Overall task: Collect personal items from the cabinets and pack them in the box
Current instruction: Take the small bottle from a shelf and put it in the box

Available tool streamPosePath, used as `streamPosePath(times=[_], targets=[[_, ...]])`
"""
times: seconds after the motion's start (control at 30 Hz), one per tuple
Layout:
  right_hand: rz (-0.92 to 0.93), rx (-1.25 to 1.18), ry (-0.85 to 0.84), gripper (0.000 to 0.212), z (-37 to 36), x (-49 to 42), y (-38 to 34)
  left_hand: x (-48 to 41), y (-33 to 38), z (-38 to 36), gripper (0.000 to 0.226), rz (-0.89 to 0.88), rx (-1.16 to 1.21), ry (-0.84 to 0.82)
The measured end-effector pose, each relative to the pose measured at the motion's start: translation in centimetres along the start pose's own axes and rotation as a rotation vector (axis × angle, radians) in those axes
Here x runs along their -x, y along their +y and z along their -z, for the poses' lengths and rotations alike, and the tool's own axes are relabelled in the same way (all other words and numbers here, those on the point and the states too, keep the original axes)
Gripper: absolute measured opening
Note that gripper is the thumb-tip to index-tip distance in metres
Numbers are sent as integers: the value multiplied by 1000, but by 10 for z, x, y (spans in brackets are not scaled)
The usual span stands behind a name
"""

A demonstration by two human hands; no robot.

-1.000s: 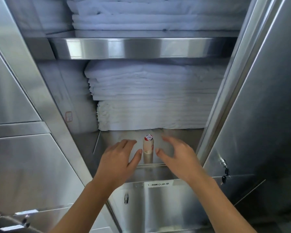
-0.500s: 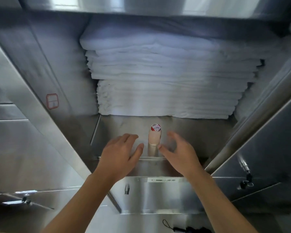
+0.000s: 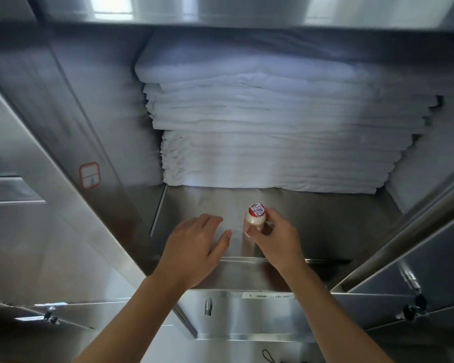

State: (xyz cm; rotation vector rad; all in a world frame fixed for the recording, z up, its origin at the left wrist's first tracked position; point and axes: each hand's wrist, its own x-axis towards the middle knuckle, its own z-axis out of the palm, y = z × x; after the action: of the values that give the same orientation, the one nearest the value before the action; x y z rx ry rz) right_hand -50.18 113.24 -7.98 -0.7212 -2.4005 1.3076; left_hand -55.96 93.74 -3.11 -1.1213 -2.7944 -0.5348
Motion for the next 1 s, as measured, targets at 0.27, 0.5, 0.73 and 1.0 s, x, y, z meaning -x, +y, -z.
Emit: streamPosePath(times=[0.27,0.5,0.73,1.0], targets=[[30,-47,29,32,16,26,-1,3,7,7,50,-33,-1,16],[123,-77,145,35,58,47,-32,-1,33,36,51,-82,-13,84],[230,-33,223,47,93,74,-57,4,60,68,52,-162,1,145],[224,-42,222,44,97,103,-48,31,70,65,57,-188,-33,99]])
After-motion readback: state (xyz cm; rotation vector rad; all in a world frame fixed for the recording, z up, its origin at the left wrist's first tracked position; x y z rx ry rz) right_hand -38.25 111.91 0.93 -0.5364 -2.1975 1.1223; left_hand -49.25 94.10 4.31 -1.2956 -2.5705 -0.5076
